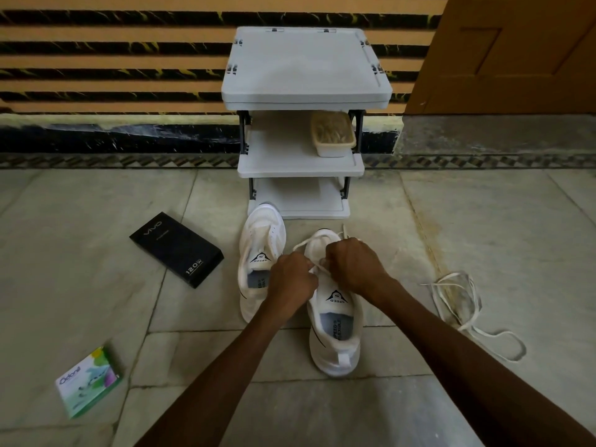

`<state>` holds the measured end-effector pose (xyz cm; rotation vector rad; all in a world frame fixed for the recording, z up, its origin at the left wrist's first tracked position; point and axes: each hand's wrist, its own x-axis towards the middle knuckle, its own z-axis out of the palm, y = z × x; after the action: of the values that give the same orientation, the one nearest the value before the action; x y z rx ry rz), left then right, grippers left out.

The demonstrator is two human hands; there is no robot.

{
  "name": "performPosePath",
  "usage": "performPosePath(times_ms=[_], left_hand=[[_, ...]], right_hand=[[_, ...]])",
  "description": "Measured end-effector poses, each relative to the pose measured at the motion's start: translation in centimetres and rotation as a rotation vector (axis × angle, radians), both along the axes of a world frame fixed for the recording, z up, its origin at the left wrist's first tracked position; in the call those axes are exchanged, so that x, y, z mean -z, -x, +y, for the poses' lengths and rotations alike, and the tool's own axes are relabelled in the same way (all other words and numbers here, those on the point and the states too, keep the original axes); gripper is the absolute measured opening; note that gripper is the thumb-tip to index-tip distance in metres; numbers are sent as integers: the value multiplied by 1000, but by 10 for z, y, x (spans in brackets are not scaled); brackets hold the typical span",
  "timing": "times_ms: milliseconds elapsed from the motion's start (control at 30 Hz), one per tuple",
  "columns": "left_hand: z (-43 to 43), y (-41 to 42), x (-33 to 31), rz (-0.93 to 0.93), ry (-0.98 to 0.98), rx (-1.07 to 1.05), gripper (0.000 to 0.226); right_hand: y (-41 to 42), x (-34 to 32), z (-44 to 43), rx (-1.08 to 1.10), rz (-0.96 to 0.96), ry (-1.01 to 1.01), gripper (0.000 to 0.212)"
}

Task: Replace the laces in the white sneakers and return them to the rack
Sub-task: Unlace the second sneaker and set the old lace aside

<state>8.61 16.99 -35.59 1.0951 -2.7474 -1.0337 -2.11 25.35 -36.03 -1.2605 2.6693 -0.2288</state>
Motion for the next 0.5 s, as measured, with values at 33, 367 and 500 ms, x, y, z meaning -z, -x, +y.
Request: performPosePath(times_ms=[33, 367, 500], left_hand=[[0, 0, -1, -5, 1, 1, 13], [2, 2, -4, -38, -8, 0, 10], [3, 1, -6, -44, 14, 41, 32]], right_hand=[[3, -3, 0, 8, -45, 36, 17], [15, -60, 2, 173, 205, 511, 20], [23, -78, 0, 246, 98, 452, 13]])
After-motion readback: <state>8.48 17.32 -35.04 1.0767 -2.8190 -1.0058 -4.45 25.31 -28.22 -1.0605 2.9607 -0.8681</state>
